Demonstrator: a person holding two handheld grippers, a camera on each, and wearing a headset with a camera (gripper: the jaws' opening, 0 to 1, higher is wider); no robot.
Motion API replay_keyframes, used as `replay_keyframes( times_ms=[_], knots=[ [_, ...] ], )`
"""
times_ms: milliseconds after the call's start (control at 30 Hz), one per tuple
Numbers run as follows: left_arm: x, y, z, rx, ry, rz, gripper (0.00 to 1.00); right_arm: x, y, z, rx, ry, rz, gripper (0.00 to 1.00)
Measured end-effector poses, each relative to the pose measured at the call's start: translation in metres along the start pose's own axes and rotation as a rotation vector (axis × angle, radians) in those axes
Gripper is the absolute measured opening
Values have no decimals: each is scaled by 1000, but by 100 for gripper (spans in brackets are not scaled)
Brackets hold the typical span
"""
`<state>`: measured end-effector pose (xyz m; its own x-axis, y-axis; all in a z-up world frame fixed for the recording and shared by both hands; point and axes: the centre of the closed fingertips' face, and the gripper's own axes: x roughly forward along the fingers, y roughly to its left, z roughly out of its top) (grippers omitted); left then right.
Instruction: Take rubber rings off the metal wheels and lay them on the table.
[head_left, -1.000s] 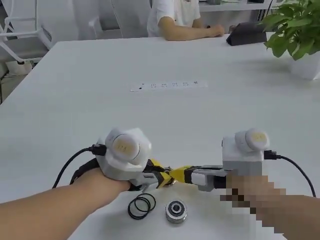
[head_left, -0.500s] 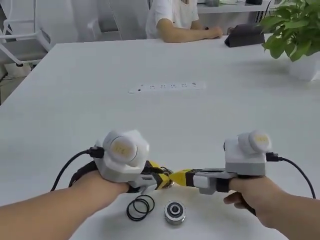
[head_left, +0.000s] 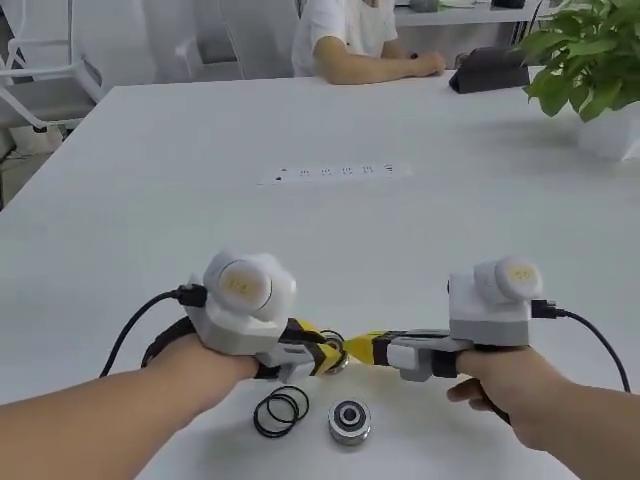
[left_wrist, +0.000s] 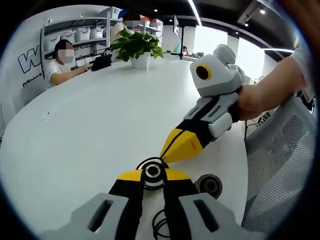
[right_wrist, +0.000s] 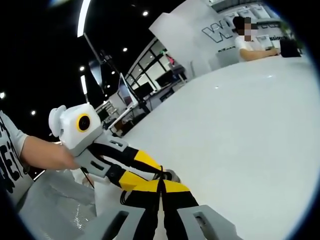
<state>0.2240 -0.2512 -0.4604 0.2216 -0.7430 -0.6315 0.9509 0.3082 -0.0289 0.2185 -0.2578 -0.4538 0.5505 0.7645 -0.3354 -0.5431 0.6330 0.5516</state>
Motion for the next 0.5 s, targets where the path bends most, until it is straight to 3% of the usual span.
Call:
replay_keyframes(
  times_ms=[500],
  knots=[
    [-33,-8,6,19,-75,-29,24,-1,10,7,0,-13,34,0]
  ],
)
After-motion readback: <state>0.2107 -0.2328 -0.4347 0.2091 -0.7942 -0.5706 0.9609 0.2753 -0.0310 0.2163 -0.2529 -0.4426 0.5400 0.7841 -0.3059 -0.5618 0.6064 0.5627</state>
